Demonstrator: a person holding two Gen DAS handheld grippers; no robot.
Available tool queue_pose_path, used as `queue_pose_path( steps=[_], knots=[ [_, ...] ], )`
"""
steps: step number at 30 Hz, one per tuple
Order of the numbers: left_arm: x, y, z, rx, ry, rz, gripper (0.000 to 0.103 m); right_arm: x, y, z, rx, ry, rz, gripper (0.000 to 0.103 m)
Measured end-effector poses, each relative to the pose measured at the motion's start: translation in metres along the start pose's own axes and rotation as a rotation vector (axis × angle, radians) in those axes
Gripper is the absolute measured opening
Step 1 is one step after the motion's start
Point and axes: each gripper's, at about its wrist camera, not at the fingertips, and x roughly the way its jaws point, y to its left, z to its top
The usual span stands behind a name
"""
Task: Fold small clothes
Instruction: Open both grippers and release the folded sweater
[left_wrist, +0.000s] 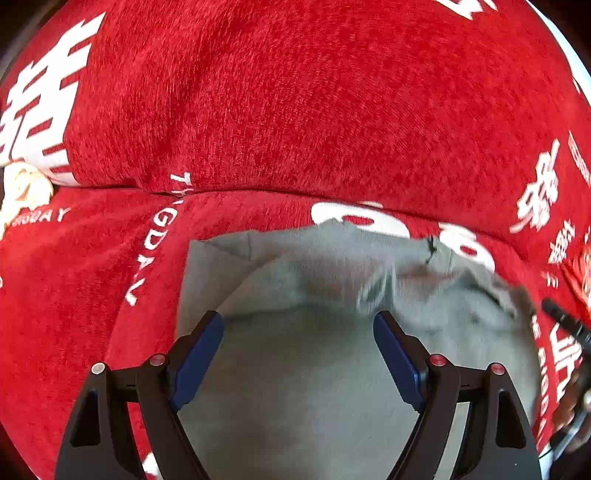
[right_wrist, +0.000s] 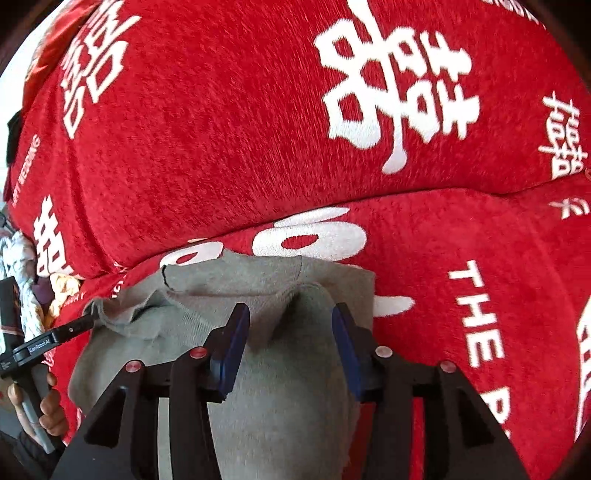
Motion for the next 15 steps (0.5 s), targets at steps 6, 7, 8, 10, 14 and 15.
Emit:
queue_pose_path(
  steps=[6,7,8,10,14,15],
  knots=[
    [0.007,-0.028,-0.021,0.206,0.028,-0.02,0.084,0.005,0.029,-0.02,-0.242,0.054,-0.039,0.05],
    [0.012,-0.033,-0.02,0.223,0.043,-0.023,0.084,0.011,0.033,-0.022,-0.269,0.079,-0.034,0.05],
    [0.016,-0.037,-0.018,0.232,0.053,-0.021,0.084,0.018,0.035,-0.023,-0.283,0.103,-0.023,0.05],
    [0.03,-0.043,-0.011,0.243,0.077,-0.008,0.084,0.03,0.034,-0.021,-0.286,0.145,-0.01,0.05],
    [0.053,-0.046,0.009,0.21,0.118,0.016,0.084,0.057,0.035,-0.008,-0.28,0.198,-0.007,0.05],
    [0.06,-0.045,0.015,0.195,0.127,0.027,0.084,0.065,0.036,-0.003,-0.277,0.209,-0.012,0.05]
  ],
)
